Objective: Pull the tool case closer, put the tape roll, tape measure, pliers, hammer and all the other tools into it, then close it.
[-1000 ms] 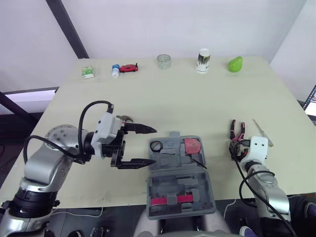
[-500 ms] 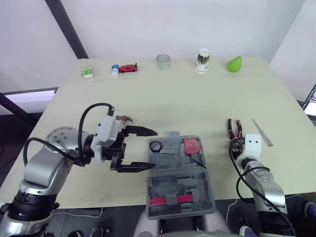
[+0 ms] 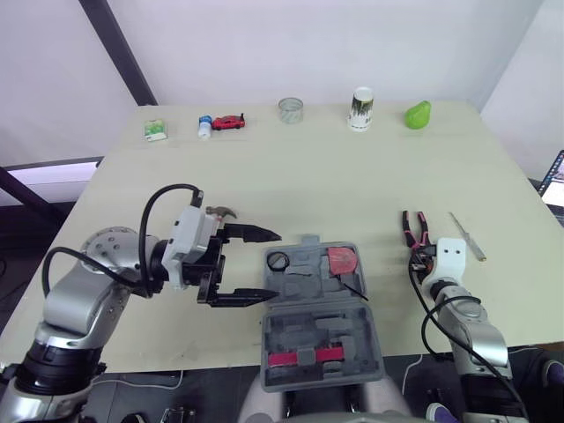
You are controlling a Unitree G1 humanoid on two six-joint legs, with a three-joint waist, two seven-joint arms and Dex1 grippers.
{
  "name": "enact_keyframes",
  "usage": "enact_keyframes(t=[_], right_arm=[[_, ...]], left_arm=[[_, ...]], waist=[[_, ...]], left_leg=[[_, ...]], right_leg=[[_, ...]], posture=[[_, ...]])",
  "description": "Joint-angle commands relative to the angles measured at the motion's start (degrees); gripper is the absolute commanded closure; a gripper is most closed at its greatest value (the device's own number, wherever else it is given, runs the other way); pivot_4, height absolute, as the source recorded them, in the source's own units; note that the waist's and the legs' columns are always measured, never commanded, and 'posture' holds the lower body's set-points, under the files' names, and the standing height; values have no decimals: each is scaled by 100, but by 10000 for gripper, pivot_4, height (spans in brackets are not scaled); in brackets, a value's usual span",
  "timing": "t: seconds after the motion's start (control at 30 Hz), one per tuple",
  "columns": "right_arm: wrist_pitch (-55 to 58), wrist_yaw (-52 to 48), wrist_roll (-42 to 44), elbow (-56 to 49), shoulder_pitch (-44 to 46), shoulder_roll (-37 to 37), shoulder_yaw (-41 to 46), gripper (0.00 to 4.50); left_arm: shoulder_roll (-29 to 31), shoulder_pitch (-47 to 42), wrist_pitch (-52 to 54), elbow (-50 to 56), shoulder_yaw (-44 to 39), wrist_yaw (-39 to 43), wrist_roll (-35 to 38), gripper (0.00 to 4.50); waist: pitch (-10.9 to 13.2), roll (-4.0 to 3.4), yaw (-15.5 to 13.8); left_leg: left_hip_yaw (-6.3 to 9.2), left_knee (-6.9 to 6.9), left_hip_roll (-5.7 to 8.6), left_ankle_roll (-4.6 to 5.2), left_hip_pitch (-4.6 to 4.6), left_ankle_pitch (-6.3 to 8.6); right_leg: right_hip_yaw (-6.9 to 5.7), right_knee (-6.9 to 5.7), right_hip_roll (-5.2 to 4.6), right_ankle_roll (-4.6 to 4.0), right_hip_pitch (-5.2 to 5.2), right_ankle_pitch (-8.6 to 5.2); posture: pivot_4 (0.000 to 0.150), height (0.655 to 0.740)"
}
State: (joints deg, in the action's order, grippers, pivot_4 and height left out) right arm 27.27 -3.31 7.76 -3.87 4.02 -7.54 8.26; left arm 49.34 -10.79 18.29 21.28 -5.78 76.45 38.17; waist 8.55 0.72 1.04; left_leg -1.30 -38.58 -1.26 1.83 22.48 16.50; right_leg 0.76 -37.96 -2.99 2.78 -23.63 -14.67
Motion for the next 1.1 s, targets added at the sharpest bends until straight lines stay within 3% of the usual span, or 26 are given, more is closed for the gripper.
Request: enact_keyframes(t=[0.03, 0.23, 0.6, 0.83, 1.1], right_arm=[[-98, -40, -6, -75, -44, -76, 57, 35352], [-447, -519, -14, -415, -178, -514, 27, 35352], [-146, -3009, 665, -1784, -493, -2359, -512, 35352], [882, -4568, 1497, -2538, 380, -3263, -1413, 35352], [1176, -5222, 850, -2368, 1843, -3717, -2800, 35352]], left_arm=[[-48, 28, -59, 37, -164, -30, 100, 0], [-172, 88, -20, -232, -391, -82, 256, 0], [50, 353, -211, -608, -646, 407, 166, 0], [369, 458, -662, -1436, -901, 931, -94, 0], [522, 714, -855, -1747, -1016, 1202, -236, 0]], waist=[[0, 0, -1], [1, -2, -15], [5, -6, -2], [9, -3, -34], [15, 9, -31]], left_leg=[[0, 0, 0, 0, 0, 0], [1, -1, -1, 0, 2, 0], [1, -4, -1, 2, 2, 1], [5, -13, -4, 2, 3, 1], [15, -36, -6, 4, 21, 2]], right_leg=[[0, 0, 0, 0, 0, 0], [-2, 1, -1, 0, 0, 0], [-1, 2, 11, -1, -1, 0], [-7, 0, 13, -1, 1, -1], [-19, 2, 6, 0, 0, 0]], posture=[[1500, 7400], [1500, 7400], [1500, 7400], [1500, 7400], [1500, 7400]])
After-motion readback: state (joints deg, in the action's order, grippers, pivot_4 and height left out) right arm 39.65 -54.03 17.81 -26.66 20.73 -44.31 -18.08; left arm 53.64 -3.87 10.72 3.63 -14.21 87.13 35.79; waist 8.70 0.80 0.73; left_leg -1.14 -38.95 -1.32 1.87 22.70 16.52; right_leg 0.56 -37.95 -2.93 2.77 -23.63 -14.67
